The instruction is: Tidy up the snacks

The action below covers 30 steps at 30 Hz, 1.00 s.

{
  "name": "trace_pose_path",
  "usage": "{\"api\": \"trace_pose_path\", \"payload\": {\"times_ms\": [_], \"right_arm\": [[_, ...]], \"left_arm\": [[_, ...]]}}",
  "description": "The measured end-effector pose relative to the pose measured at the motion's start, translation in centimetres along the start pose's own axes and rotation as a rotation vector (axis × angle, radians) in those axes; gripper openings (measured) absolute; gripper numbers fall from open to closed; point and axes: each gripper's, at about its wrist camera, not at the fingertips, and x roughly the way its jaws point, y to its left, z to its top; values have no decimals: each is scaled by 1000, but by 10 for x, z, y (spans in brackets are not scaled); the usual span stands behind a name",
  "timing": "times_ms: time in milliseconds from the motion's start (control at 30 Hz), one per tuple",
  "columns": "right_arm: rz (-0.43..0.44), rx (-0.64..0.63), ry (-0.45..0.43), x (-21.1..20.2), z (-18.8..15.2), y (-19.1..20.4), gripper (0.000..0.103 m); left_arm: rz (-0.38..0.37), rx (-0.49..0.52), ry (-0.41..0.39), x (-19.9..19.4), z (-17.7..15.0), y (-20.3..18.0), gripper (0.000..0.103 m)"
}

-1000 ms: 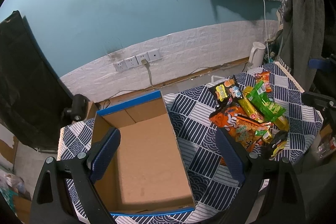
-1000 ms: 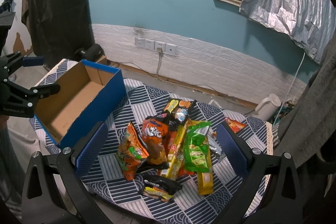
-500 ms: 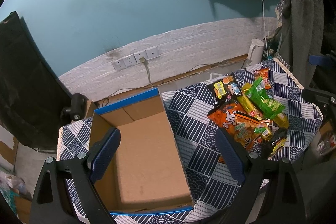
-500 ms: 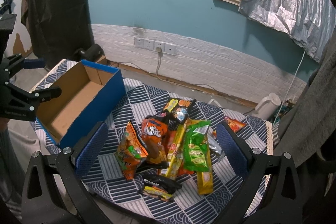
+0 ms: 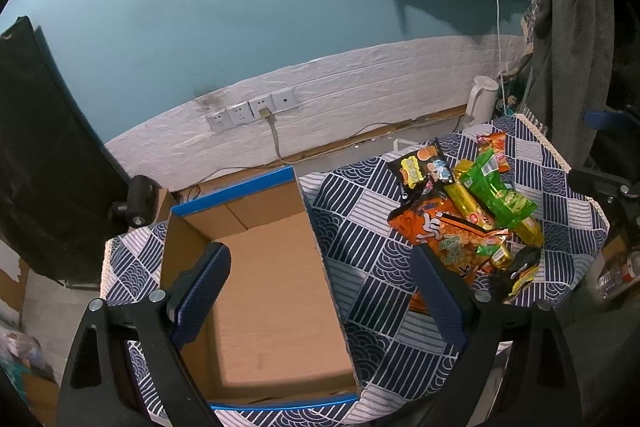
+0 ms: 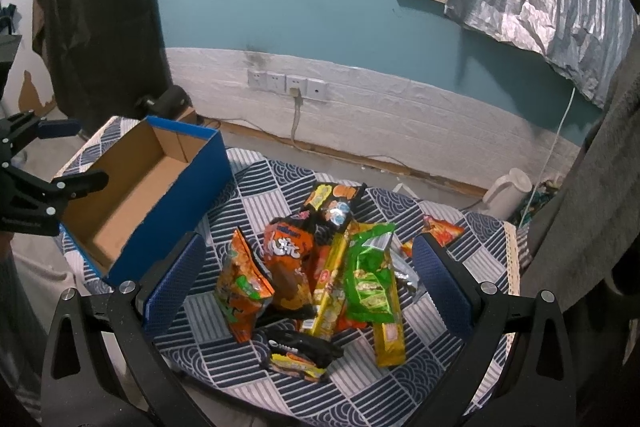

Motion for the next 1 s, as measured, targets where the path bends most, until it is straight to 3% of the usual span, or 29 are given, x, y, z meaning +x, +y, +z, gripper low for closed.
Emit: {"api": "trace_pose_path", "payload": {"times_ms": [467, 700, 1000], "right_arm": [[6, 5, 22, 3, 0, -9, 101], [10, 54, 48, 12, -1, -30, 101], [-1, 171, 149, 38, -48, -54, 101]], "left_arm": [[-21, 36, 34, 18, -5, -16, 93], [-80, 47, 127, 43, -17, -45, 93], [-105, 69, 198, 69, -34, -84, 93]]}}
